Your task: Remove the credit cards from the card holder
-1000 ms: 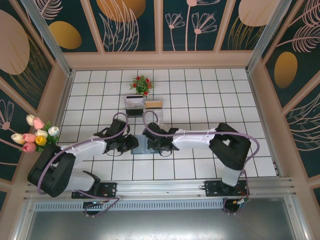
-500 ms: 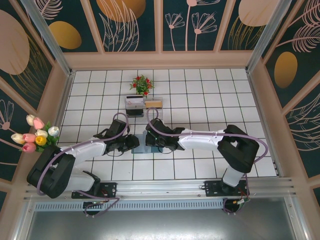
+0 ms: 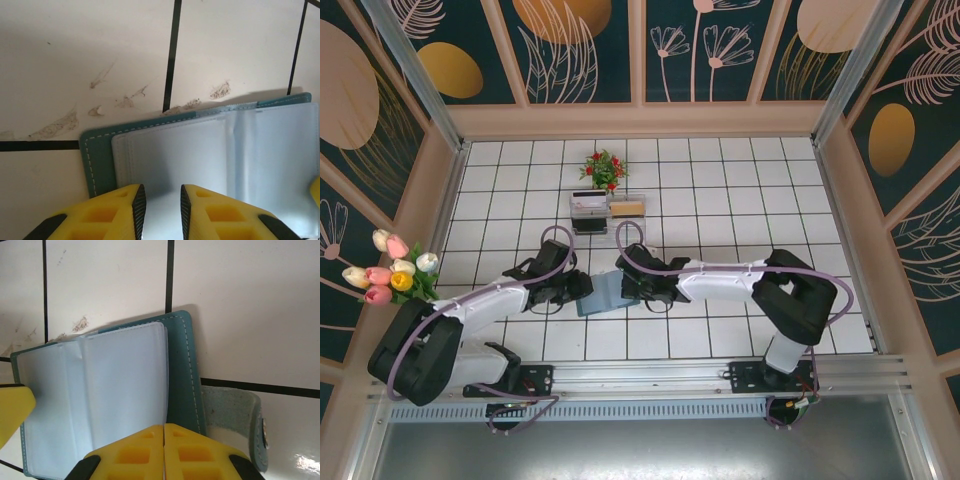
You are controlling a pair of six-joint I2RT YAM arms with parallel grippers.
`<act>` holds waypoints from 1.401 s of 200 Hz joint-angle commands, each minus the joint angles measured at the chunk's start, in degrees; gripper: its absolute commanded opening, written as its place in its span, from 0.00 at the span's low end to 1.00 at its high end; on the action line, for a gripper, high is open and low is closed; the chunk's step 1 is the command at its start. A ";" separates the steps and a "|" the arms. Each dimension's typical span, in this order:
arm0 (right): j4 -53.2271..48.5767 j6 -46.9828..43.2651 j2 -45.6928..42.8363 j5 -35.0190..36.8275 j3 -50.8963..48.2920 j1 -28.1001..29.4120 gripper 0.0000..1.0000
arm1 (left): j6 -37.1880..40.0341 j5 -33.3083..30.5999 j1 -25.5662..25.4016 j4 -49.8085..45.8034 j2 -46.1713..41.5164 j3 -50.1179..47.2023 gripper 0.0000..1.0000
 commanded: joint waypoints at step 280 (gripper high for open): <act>0.28 0.35 4.54 -3.74 -1.49 -0.41 0.05 | -7.89 17.37 -0.20 12.26 -1.66 -3.62 0.07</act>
